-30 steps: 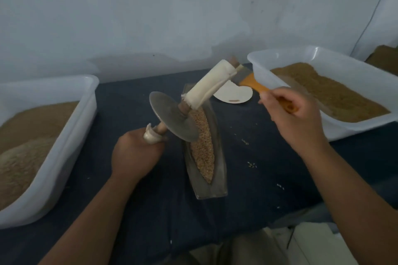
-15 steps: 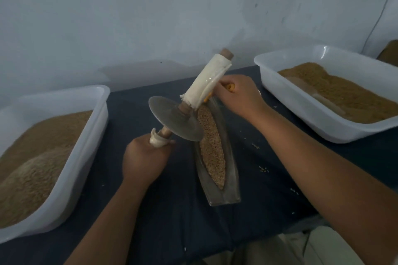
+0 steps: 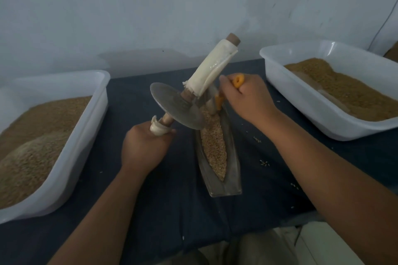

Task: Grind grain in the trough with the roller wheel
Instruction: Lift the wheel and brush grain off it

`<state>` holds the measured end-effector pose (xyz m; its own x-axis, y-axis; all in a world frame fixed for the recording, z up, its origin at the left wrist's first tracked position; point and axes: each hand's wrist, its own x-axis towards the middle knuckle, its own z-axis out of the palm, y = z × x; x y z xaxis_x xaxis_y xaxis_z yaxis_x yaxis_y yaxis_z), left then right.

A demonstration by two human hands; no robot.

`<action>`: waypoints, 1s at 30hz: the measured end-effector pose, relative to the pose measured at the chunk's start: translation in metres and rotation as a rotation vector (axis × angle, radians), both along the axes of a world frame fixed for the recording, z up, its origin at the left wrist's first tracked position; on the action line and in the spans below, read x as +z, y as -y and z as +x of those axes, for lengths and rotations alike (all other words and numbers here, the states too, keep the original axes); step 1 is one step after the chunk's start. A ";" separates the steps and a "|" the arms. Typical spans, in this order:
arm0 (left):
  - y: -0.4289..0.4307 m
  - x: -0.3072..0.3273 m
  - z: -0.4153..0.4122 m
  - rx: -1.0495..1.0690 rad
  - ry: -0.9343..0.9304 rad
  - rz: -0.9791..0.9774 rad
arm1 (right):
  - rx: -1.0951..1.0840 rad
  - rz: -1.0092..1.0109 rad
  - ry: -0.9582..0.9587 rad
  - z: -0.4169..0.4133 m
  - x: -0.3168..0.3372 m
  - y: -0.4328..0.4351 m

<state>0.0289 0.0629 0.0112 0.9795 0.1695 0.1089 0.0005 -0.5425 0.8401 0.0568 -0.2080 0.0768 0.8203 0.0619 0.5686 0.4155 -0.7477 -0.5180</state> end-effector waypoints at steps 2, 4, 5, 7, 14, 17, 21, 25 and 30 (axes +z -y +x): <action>0.001 0.001 0.000 0.001 -0.003 0.001 | -0.021 0.051 0.064 0.002 0.006 0.002; 0.002 0.001 -0.001 -0.002 -0.005 0.002 | -0.018 0.031 0.022 0.005 0.010 -0.001; 0.002 0.001 -0.001 -0.004 -0.006 0.008 | -0.007 0.007 -0.035 0.006 0.009 -0.003; 0.002 0.001 -0.001 -0.004 -0.003 0.023 | 0.027 -0.027 -0.162 0.005 0.004 -0.005; 0.003 -0.001 0.001 -0.013 0.022 0.036 | 0.043 0.005 -0.031 -0.004 0.007 0.005; 0.003 -0.004 0.001 -0.011 0.008 0.044 | 0.036 -0.025 -0.157 0.001 0.003 0.000; 0.003 -0.004 0.002 -0.022 0.012 0.067 | 0.054 -0.084 -0.167 -0.012 0.009 0.008; 0.007 -0.002 0.000 -0.022 0.019 0.035 | 0.005 0.210 -0.132 -0.036 0.039 0.030; 0.007 0.001 -0.001 0.004 0.016 0.033 | 0.174 0.485 -0.356 -0.064 0.042 0.038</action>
<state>0.0284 0.0557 0.0121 0.9769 0.1697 0.1300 -0.0103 -0.5701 0.8215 -0.0073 -0.2456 0.1186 0.9656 0.0153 0.2594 0.2498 -0.3296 -0.9105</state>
